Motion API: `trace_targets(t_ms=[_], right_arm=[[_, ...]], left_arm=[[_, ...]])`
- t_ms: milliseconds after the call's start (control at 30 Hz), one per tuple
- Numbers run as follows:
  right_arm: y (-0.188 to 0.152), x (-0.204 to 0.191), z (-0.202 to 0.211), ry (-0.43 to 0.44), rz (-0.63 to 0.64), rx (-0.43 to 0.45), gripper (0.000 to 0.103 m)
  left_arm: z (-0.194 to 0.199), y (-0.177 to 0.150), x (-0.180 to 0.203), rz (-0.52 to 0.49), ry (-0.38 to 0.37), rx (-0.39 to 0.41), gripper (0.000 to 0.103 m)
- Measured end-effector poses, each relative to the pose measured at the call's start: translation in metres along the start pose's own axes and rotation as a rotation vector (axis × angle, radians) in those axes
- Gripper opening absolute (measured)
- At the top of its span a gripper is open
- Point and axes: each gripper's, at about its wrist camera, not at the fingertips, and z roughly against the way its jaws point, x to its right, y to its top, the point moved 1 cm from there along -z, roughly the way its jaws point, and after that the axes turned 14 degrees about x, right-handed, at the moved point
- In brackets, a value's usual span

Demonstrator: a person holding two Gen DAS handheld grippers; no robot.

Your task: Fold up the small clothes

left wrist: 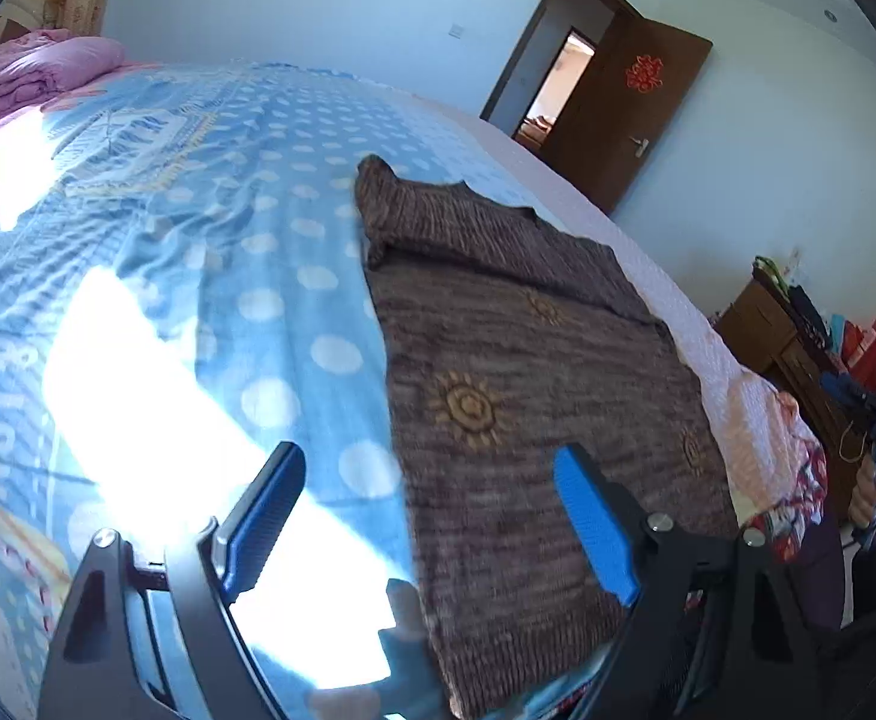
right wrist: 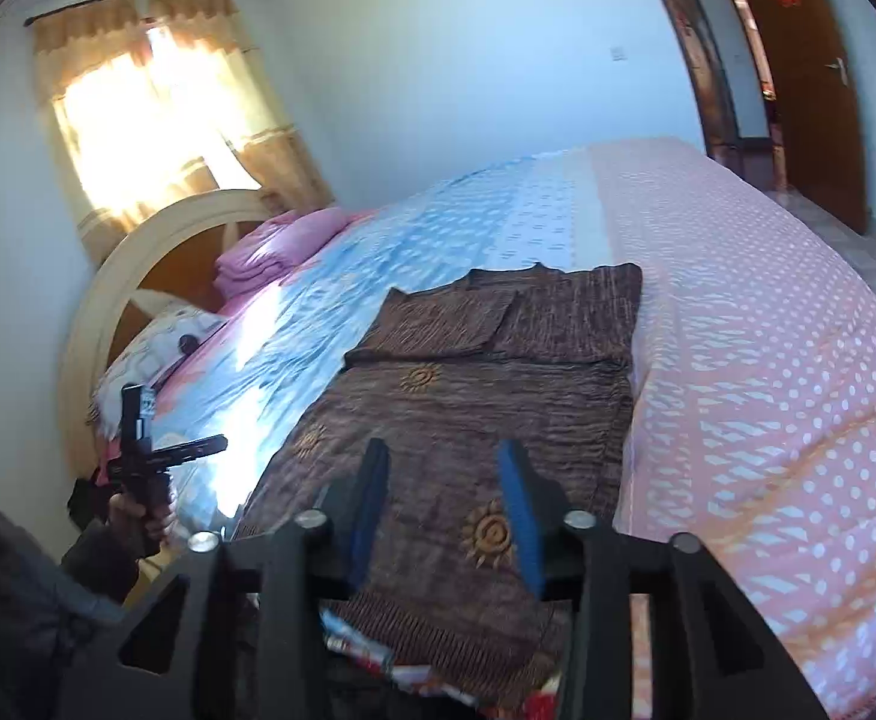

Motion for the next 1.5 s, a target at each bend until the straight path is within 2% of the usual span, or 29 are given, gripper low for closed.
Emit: trace_targets(t_ms=[67,167,333,400,500,567,867,933,1000,1167,1233,1267,1300,1367,1400,1433,1500], right_arm=[[-0.009,-0.007,0.003,-0.043,0.038,-0.044,0.054],[-0.036,-0.006,0.0,-0.155,0.086,-0.132,0.054],[-0.1,0.011,-0.024,-0.208,-0.043,-0.268,0.054],[-0.119,0.011,-0.036,-0.219,-0.051,-0.317,0.054],[-0.134,0.012,-0.047,-0.294,0.002,-0.376,0.054],[-0.141,0.016,-0.052,-0.321,-0.01,-0.405,0.054],[-0.151,0.006,-0.062,-0.396,0.096,-0.423,0.056],[-0.152,0.003,-0.064,-0.39,0.124,-0.44,0.056],[-0.152,-0.001,-0.065,-0.365,0.139,-0.451,0.056],[-0.155,-0.003,-0.072,-0.371,0.186,-0.448,0.056],[-0.159,-0.007,-0.075,-0.379,0.239,-0.458,0.052],[-0.16,-0.008,-0.076,-0.374,0.252,-0.461,0.031],[-0.162,-0.005,-0.078,-0.344,0.216,-0.482,0.002],[-0.168,0.008,-0.079,-0.307,0.088,-0.511,0.003],[-0.169,0.013,-0.078,-0.306,0.062,-0.504,0.003],[-0.167,0.016,-0.076,-0.295,0.032,-0.497,0.003],[-0.158,0.017,-0.07,-0.27,0.002,-0.457,0.003]], left_arm=[[0.003,-0.017,0.009,-0.023,-0.005,-0.039,0.088],[0.002,-0.04,0.019,-0.027,-0.018,-0.07,0.088],[-0.008,-0.066,0.025,0.007,0.001,-0.128,0.088],[-0.003,-0.072,0.029,0.007,0.012,-0.113,0.088],[0.002,-0.077,0.031,0.005,0.02,-0.107,0.088],[0.004,-0.08,0.033,-0.001,0.028,-0.103,0.088],[0.002,-0.091,0.038,-0.03,0.047,-0.124,0.086],[0.002,-0.092,0.042,-0.056,0.061,-0.135,0.078],[0.003,-0.093,0.044,-0.084,0.073,-0.15,0.074],[0.002,-0.094,0.034,-0.009,0.069,-0.143,0.074],[0.002,-0.094,0.036,-0.015,0.076,-0.136,0.074],[0.002,-0.095,0.038,-0.03,0.081,-0.135,0.074],[0.002,-0.096,0.04,-0.046,0.09,-0.132,0.07],[0.003,-0.097,0.041,-0.069,0.108,-0.125,0.045],[0.003,-0.096,0.038,-0.058,0.102,-0.129,0.02],[0.003,-0.096,0.034,-0.021,0.078,-0.138,0.009],[0.004,-0.096,0.025,0.063,0.038,-0.139,0.01]])
